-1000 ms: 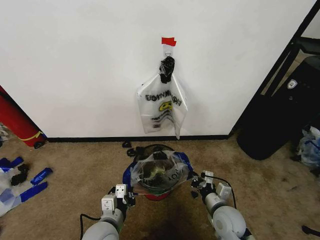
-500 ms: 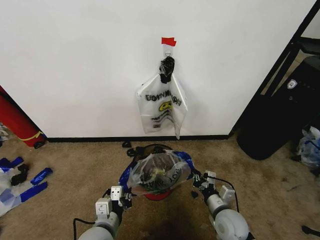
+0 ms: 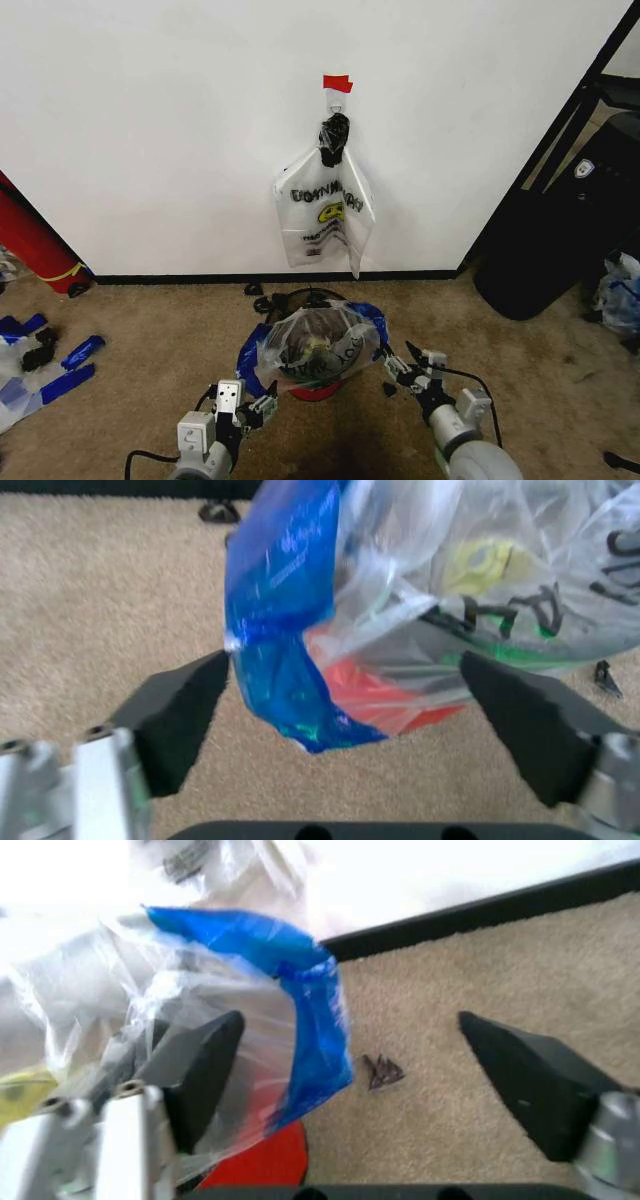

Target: Pick up the garbage bag from the wall and place it over the trash bin.

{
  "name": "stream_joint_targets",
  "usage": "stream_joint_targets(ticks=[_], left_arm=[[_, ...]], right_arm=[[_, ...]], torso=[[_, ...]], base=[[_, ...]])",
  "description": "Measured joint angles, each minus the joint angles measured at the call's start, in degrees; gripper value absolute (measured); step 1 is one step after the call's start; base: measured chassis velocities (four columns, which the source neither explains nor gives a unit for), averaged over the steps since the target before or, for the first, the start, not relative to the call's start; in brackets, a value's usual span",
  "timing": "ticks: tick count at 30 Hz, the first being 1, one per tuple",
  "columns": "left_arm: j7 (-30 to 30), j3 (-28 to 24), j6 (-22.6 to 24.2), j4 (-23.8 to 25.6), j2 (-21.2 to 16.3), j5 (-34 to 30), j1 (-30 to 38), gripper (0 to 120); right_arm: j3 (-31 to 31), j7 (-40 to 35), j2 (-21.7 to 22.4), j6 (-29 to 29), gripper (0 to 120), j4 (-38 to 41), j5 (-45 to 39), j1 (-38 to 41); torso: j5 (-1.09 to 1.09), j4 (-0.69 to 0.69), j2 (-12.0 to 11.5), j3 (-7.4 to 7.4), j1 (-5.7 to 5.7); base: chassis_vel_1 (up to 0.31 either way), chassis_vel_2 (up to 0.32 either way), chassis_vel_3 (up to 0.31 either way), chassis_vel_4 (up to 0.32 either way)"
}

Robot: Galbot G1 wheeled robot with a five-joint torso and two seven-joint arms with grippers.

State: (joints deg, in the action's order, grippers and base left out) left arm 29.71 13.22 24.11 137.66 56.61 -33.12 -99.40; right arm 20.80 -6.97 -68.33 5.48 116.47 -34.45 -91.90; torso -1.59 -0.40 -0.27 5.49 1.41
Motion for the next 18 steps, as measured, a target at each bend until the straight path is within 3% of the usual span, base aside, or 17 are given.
stream_joint_targets(ticks=[4, 7, 11, 16, 18], left_arm=[[0.2, 1.2, -0.5, 1.9, -0.5, 1.7, -1.6, 105], [0.7, 1.7, -1.4, 3.3, -0.7, 2.6, -2.4, 109], [3.3, 2.0, -11.9, 4.7, 0.0, 9.8, -2.4, 114], [0.4, 2.9, -17.2, 3.6, -1.7, 8.9, 1.1, 115], [-2.3, 3.0, -19.6, 0.6, -3.0, 7.4, 5.7, 113]], right_arm=[[1.4, 0.8, 0.0, -1.9, 97, 1.2, 0.4, -1.8], [2.3, 1.3, -0.2, -4.3, 100, 2.0, 1.1, -2.8], [5.2, 1.5, -2.1, -13.7, 100, 3.4, 1.2, -5.1], [7.8, 3.2, -4.3, -20.4, 100, 3.7, 4.1, -5.8], [9.1, 4.4, -5.5, -23.1, 100, 4.1, 7.3, -6.0]], torso=[[0.0, 0.0, 0.0, 0.0, 0.0], [0.01, 0.02, 0.0, 0.0, 0.0], [0.0, 0.01, 0.0, 0.0, 0.0], [0.01, 0.0, 0.0, 0.0, 0.0], [0.0, 0.0, 0.0, 0.01, 0.0]], base=[[0.0, 0.0, 0.0, 0.0], [0.0, 0.0, 0.0, 0.0], [0.0, 0.0, 0.0, 0.0], [0.0, 0.0, 0.0, 0.0], [0.0, 0.0, 0.0, 0.0]])
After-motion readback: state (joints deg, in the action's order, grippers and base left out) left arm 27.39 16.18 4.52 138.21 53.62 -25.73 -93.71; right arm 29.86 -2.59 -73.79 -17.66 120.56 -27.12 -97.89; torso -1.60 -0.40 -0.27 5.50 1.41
